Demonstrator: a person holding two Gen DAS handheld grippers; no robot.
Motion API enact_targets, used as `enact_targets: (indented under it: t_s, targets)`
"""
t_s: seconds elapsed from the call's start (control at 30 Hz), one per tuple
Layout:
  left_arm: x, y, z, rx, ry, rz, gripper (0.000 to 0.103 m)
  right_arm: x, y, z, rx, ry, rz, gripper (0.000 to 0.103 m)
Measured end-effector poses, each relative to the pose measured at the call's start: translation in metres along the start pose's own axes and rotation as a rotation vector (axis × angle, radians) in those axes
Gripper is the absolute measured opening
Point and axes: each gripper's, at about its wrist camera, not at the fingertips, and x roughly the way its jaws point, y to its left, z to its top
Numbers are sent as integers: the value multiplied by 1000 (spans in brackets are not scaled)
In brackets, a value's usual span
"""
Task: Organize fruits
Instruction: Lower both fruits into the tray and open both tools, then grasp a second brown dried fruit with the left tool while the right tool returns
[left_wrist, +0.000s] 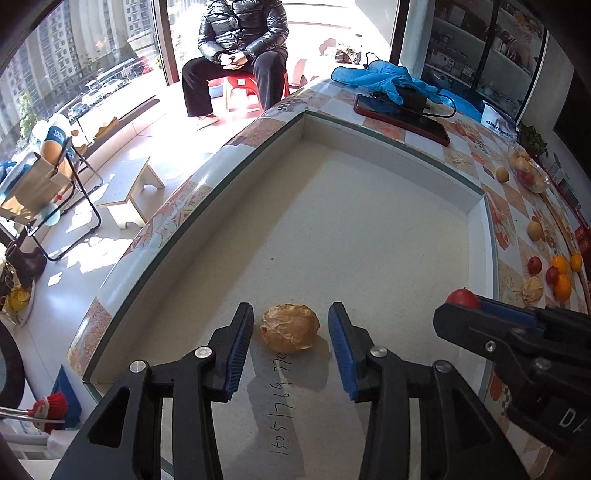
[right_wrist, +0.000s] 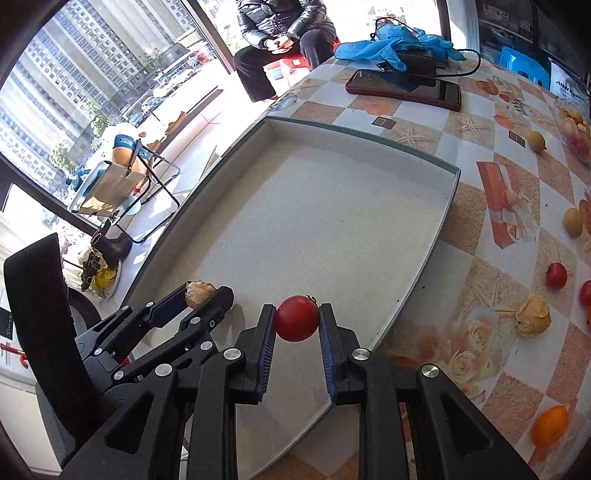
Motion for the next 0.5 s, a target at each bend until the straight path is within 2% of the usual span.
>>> enact_targets:
  t_s: [0.03,0.07,0.1,0.17,0.27,0.5]
  targets:
    - [-2,1,-1,-2,-13,7,70,1,0,0,0,8,-6,43]
    - [-4,2,-1,-9,-29,31,72,-1,-1,-1,1,3,-20,66]
    - [-7,4,-1,-13,-44,38,75,-6,-3,-2,0,-27,-25,71]
    - [-10,6,0,-22,-49,25,78,-17,-7,-3,7,-73,-33,100]
    - [-15,2,-1,-18,-61,29,78,-39,-17,-7,42,-142,-21,103]
    - [-37,-39,-7,81,-125,-25,78,-83,-68,-30,136,-234,-147,103]
